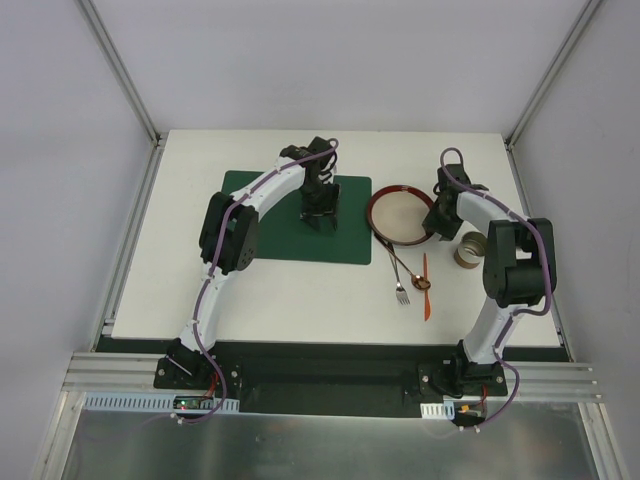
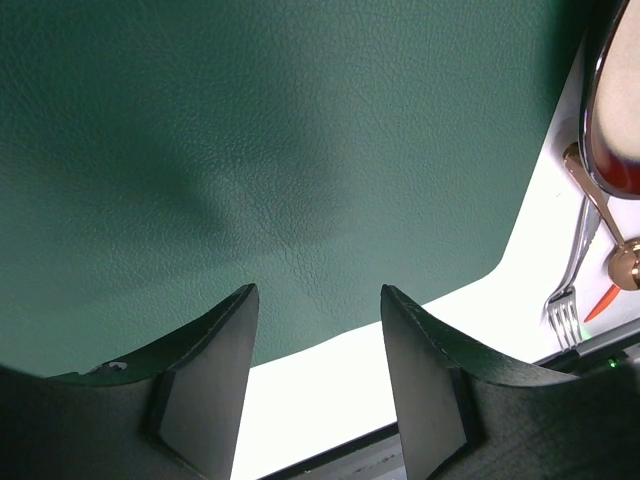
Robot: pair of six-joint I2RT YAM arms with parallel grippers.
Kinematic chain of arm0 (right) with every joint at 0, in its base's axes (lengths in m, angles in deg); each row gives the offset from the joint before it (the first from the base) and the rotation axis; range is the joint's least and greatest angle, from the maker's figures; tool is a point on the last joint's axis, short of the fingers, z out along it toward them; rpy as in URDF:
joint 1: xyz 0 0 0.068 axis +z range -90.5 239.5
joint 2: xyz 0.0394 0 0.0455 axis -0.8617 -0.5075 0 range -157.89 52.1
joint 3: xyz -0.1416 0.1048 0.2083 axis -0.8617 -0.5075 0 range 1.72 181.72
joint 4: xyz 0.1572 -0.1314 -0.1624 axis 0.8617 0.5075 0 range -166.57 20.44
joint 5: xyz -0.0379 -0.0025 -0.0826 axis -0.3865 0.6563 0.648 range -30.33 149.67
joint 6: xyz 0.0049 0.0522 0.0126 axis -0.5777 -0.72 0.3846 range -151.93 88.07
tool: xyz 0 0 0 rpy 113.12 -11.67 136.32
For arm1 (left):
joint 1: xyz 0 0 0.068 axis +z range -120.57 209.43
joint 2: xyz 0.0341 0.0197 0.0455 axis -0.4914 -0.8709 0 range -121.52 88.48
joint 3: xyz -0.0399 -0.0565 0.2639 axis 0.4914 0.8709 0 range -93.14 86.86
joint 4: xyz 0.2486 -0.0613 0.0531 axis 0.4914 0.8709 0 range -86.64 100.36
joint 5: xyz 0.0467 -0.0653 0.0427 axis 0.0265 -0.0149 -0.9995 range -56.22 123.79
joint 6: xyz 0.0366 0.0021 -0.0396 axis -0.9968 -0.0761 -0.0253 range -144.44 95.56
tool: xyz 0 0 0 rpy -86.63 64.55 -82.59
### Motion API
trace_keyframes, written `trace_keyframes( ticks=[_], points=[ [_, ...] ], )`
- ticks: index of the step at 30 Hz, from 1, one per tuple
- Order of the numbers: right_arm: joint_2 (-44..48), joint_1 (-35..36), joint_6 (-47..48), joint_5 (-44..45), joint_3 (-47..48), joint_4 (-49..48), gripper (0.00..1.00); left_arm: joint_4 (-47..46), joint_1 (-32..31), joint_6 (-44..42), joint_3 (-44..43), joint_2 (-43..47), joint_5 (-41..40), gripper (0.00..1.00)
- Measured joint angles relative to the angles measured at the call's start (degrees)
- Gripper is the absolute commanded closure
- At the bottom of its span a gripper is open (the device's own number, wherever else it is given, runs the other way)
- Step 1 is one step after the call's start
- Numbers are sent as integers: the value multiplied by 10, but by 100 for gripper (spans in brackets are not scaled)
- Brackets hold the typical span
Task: Set the dinner table for one person
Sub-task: Pick up the plate at the center of the board.
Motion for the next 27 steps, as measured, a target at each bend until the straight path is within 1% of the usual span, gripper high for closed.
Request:
trace_keyframes(
  ticks=[3, 5, 7, 12, 14, 16, 17, 22, 27],
  points=[
    [0, 1, 11, 17, 5, 10, 53, 0, 0, 0, 3, 0, 0, 49],
    [-2, 1, 18, 28, 11, 17, 55, 0, 0, 0, 4, 0, 0, 49],
    [-4, 1, 23, 33, 14, 19, 58, 0, 0, 0, 4, 0, 0, 49],
    [-8, 1, 29, 30, 16, 13, 63, -1, 0, 0, 9, 2, -1, 49],
    [-11, 1, 31, 23, 16, 5, 64, -1, 0, 0, 15, 4, -3, 49],
    [-13, 1, 35, 15, 16, -2, 68, -1, 0, 0, 16, 5, -3, 49],
    [-13, 1, 37, 12, 16, -3, 69, -1, 0, 0, 17, 5, -3, 49],
    [-15, -5, 48, -23, 16, -14, 69, -1, 0, 0, 18, 7, -3, 49],
    [-14, -23, 49, -77, 2, -46, 69, -1, 0, 0, 18, 7, -3, 49]
  ],
)
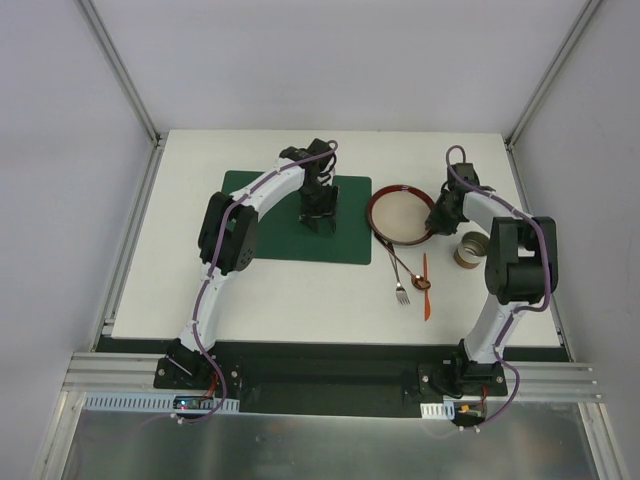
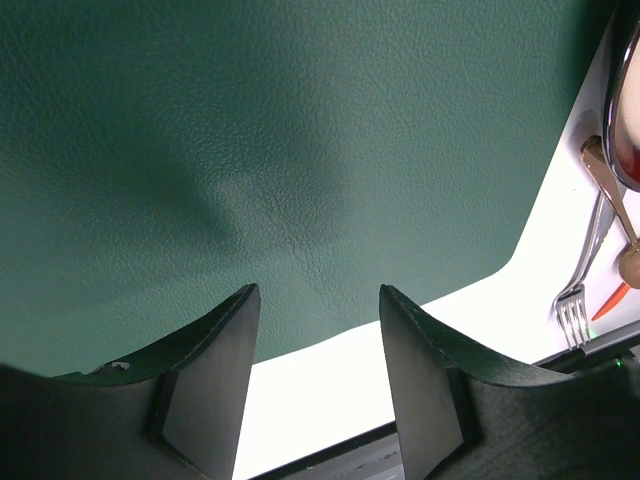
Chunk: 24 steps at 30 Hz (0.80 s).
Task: Set the dinner table for one person
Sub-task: Pick up the plate at the center of the board.
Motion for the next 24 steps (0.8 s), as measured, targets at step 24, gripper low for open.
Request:
trace_keyframes(
  ticks=[24],
  points=[
    [33, -61, -73, -139, -92, -112, 100, 0, 0, 0, 1, 0, 0, 50]
  ],
)
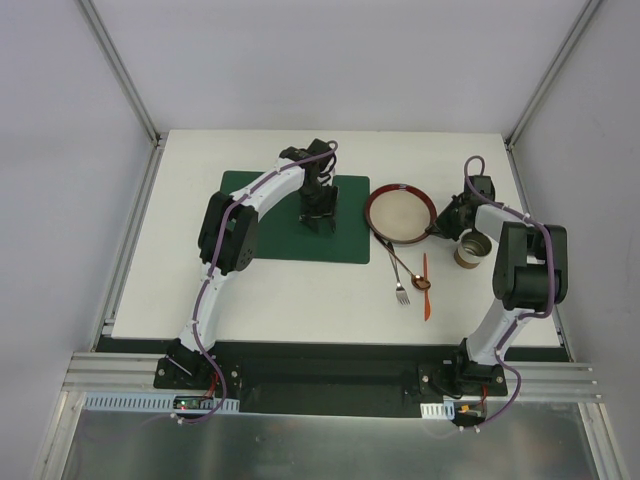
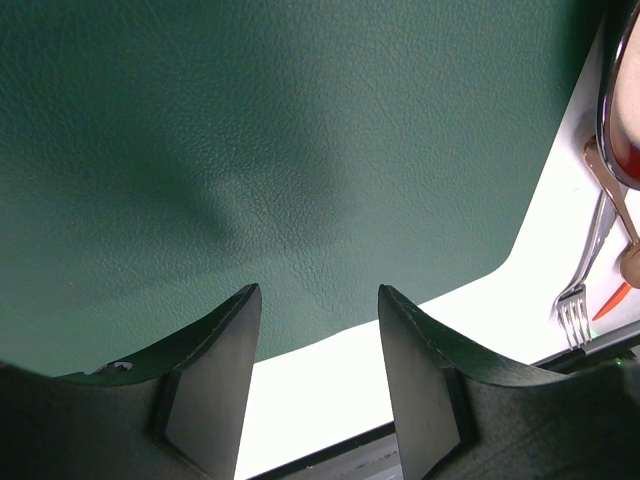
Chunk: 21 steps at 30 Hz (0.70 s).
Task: Set the dinner table for one person
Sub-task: Pick up the plate at the center of the board.
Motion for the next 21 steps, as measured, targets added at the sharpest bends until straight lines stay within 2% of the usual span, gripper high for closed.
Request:
trace_keyframes(
  ticks=[21],
  points=[
    [31, 0, 17, 1, -7, -7, 100, 0, 0, 1, 5, 6, 0, 51]
  ],
)
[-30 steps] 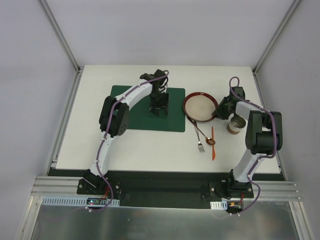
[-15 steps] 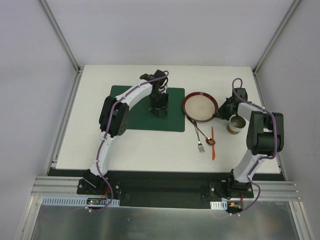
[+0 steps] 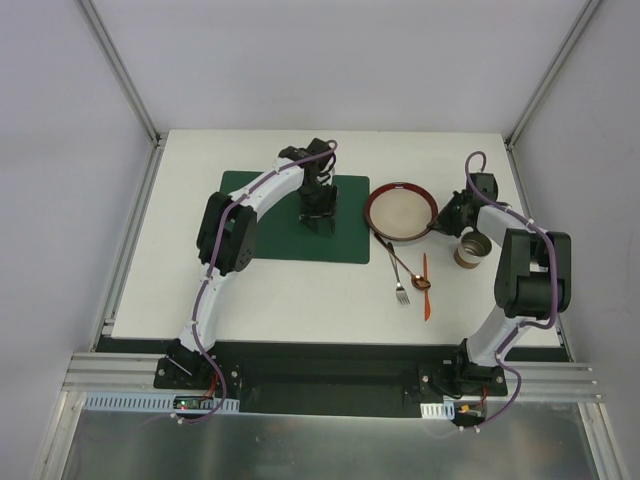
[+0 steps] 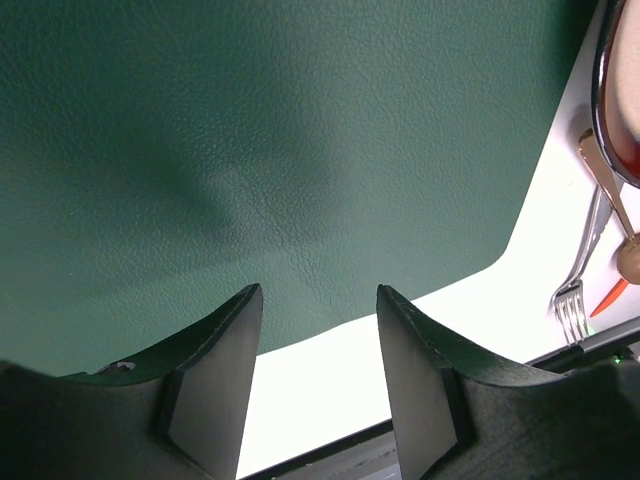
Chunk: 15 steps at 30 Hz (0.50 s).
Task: Set the dinner table for one person
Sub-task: Pick up the plate at the center of the board.
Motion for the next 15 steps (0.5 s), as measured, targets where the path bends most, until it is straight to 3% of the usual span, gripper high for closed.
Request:
trace_keyframes(
  ticks=[15],
  points=[
    [21, 0, 21, -4, -2, 0, 100, 2, 0, 2, -22, 4, 10, 47]
  ],
)
